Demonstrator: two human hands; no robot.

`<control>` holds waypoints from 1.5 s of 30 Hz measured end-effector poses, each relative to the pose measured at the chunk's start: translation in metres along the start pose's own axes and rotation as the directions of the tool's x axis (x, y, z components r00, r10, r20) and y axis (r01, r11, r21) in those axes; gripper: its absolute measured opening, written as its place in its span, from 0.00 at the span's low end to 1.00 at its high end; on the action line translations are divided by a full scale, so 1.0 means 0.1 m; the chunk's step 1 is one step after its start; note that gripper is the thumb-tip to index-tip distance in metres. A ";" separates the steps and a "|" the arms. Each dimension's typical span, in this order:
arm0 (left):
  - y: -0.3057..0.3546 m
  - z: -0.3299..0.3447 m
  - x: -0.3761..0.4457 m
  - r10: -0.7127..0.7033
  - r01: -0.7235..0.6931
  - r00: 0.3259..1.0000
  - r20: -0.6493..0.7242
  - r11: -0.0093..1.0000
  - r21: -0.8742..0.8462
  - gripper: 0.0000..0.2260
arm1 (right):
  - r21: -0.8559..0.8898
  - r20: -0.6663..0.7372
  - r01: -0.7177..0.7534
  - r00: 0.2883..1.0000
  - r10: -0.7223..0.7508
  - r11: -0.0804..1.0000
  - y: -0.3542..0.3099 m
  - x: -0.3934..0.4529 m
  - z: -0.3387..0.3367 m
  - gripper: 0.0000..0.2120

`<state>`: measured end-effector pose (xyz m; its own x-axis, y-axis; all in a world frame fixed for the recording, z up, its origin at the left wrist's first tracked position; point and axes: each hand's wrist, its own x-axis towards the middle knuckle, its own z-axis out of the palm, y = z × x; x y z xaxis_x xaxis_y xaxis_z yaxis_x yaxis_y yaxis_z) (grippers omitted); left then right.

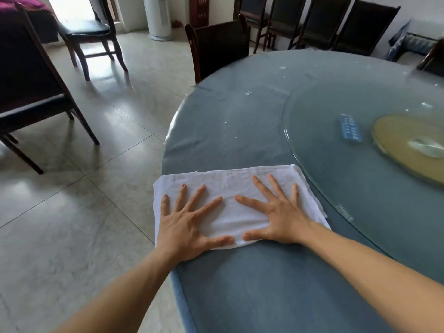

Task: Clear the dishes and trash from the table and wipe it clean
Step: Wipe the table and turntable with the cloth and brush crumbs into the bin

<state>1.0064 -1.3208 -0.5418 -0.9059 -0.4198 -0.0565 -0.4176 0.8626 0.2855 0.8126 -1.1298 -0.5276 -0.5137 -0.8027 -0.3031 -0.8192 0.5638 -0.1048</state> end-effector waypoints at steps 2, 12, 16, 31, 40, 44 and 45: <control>-0.11 -0.05 0.21 0.026 -0.026 1.000 0.012 1.000 0.016 0.45 | 0.005 -0.003 -0.017 1.000 0.017 1.000 -0.01 0.18 -0.06 0.43; -0.58 -0.21 1.15 0.138 -0.139 0.990 0.030 0.990 0.010 0.45 | 0.038 -0.003 -0.122 0.993 0.122 0.992 -0.02 0.92 -0.28 0.45; -0.69 -0.26 1.43 0.157 -0.158 0.987 0.042 0.987 0.019 0.44 | 0.057 -0.015 -0.152 0.988 0.153 0.987 0.00 1.14 -0.37 0.46; -0.99 -0.46 2.57 0.276 -0.276 0.958 0.079 0.961 -0.008 0.43 | 0.080 -0.024 -0.268 0.962 0.271 0.960 0.13 1.94 -0.64 0.43; -1.20 -0.61 3.71 0.389 -0.390 0.914 0.115 0.921 -0.015 0.43 | 0.105 -0.008 -0.396 0.917 0.399 0.912 0.31 2.69 -0.92 0.43; -1.25 -0.65 4.25 0.441 -0.443 0.888 0.127 0.896 -0.015 0.43 | 0.108 0.012 -0.451 0.892 0.452 0.886 0.45 3.05 -1.07 0.44; -1.25 -0.66 4.37 0.454 -0.456 0.881 0.132 0.890 -0.014 0.42 | 0.111 0.009 -0.460 0.887 0.462 0.881 0.48 3.13 -1.09 0.44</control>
<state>0.6676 -1.6310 -0.5393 -0.9972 0.0586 -0.0469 0.0423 0.9552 0.2929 0.5848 -1.3750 -0.5238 -0.8314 -0.4500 -0.3261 -0.4574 0.8874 -0.0584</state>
